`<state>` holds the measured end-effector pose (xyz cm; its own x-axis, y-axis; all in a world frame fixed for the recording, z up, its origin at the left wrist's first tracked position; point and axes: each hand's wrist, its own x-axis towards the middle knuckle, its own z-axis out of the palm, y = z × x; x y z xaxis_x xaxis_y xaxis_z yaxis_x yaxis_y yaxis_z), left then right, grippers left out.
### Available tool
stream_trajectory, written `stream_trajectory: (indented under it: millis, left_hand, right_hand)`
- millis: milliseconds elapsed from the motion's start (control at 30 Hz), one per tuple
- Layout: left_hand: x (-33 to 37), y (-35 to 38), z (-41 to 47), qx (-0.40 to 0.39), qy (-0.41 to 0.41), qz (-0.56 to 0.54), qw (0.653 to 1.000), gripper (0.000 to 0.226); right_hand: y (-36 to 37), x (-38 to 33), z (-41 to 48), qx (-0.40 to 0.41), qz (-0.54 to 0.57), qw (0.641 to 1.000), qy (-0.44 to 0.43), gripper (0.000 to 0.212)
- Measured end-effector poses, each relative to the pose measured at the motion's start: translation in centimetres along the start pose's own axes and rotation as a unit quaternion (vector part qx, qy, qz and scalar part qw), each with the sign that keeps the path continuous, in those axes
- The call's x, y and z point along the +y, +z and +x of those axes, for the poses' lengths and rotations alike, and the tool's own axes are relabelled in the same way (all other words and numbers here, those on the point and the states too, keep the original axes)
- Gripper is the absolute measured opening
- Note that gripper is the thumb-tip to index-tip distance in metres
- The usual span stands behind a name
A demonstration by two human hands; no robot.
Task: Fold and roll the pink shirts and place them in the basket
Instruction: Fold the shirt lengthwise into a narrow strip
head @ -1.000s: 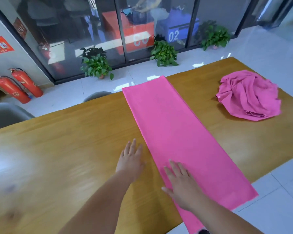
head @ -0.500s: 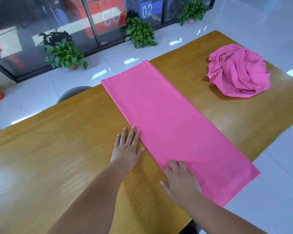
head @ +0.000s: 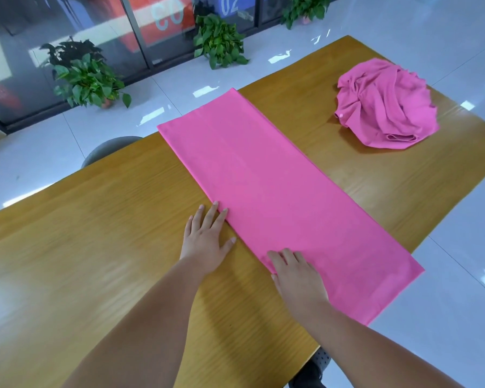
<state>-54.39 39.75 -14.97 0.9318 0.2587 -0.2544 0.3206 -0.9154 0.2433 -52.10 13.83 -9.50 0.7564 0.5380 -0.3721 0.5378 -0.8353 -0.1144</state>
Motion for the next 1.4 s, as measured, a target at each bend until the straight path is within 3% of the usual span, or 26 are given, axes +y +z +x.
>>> stream_trajectory:
  millis: [100,200,333,500,700,900,1100,1233,1400]
  left_hand:
    - [0.5,-0.7,0.4,0.032,-0.027,-0.047,0.998,0.067]
    - [1.2,-1.8,1.2,0.093,-0.063,-0.087,0.990,0.056]
    - [2.2,-3.3,3.5,0.099,-0.136,-0.228,0.959,0.061]
    - [3.1,-5.2,6.7,0.081,-0.211,-0.353,0.908,0.069]
    - [2.4,-4.9,7.2,0.078,-0.236,-0.386,0.888,0.062]
    - [-0.1,-4.0,4.0,0.079,-0.243,-0.402,0.879,0.065]
    - [-0.7,-5.2,1.4,0.096,-0.245,-0.455,0.851,0.060]
    - [0.7,-7.1,1.2,0.087,-0.220,-0.496,0.835,0.065]
    - [3.2,-9.3,2.5,0.057,-0.204,-0.547,0.810,0.088]
  right_hand:
    - [0.0,-0.1,-0.1,-0.032,0.009,0.999,-0.004,0.082]
    - [-0.5,0.0,-0.4,-0.025,0.016,0.999,-0.014,0.077]
    - [-1.2,0.1,-0.7,0.004,0.043,0.999,-0.003,0.070]
    - [-0.7,1.3,-0.3,0.017,0.028,0.999,0.020,0.082]
    - [-1.8,1.5,-1.0,-0.005,0.028,0.999,-0.028,0.097]
    - [-0.9,-0.2,-2.7,-0.023,0.031,0.996,-0.086,0.092]
    - [-1.6,-0.9,-4.3,-0.001,0.108,0.990,-0.095,0.057]
    - [-3.3,0.4,-5.3,0.025,0.083,0.991,-0.106,0.076]
    - [-5.0,3.1,-5.6,0.017,0.122,0.988,-0.093,0.088]
